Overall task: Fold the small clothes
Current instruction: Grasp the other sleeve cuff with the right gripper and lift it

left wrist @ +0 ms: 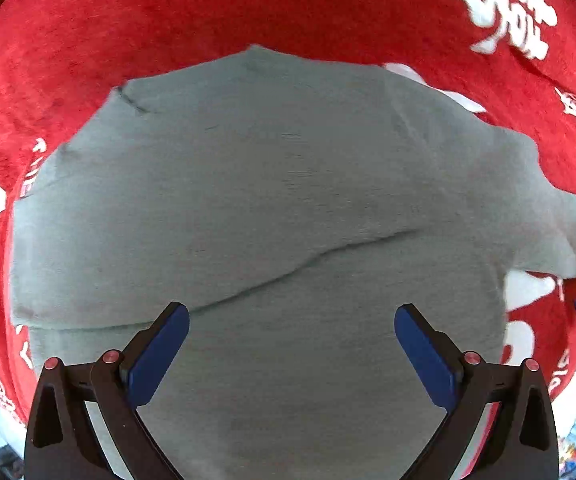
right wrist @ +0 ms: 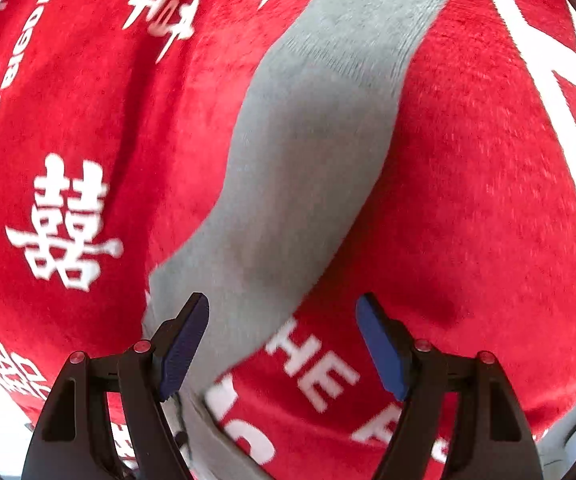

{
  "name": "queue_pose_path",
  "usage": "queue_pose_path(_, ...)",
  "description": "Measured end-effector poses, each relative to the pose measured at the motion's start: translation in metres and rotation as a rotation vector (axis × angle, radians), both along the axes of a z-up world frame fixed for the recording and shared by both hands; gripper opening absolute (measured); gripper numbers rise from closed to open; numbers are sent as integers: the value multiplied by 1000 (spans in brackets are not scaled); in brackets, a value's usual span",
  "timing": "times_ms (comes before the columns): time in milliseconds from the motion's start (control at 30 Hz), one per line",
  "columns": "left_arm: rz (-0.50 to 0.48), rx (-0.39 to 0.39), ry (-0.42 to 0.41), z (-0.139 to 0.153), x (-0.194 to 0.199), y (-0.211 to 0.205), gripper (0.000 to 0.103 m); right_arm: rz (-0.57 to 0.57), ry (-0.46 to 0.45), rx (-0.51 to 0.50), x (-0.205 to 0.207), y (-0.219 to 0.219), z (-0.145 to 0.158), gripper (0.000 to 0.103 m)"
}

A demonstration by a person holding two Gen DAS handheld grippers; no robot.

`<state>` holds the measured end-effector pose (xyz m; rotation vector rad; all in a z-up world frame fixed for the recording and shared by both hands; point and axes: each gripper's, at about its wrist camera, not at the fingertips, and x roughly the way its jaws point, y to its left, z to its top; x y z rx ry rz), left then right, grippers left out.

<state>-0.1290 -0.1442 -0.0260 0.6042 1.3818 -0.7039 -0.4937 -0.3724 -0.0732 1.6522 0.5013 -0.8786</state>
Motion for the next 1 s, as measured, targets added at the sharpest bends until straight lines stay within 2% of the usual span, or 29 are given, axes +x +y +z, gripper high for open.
queue_pose_path(200,-32,1,-7,3,-18,-12,103,-23,-89,8,-1,-19,-8,79)
queue_pose_path(467,-17,31,-3,-3,-22,-25,103,-104,-195,60,-2,-29,-19,77)
queue_pose_path(533,-15,29,-5,-3,-24,-25,103,-122,-231,72,-1,-29,-21,57)
queue_pose_path(600,-19,28,-10,-2,-23,-23,103,-130,-265,76,0,-28,-21,20)
queue_pose_path(667,-20,27,-5,-2,-23,-26,103,-124,-299,58,2,-29,-17,10)
queue_pose_path(867,-8,32,-2,-2,-13,-22,103,-1,-372,-41,35,-37,21,9)
queue_pose_path(1000,4,18,31,-2,0,-8,103,144,-410,-114,83,-34,55,9)
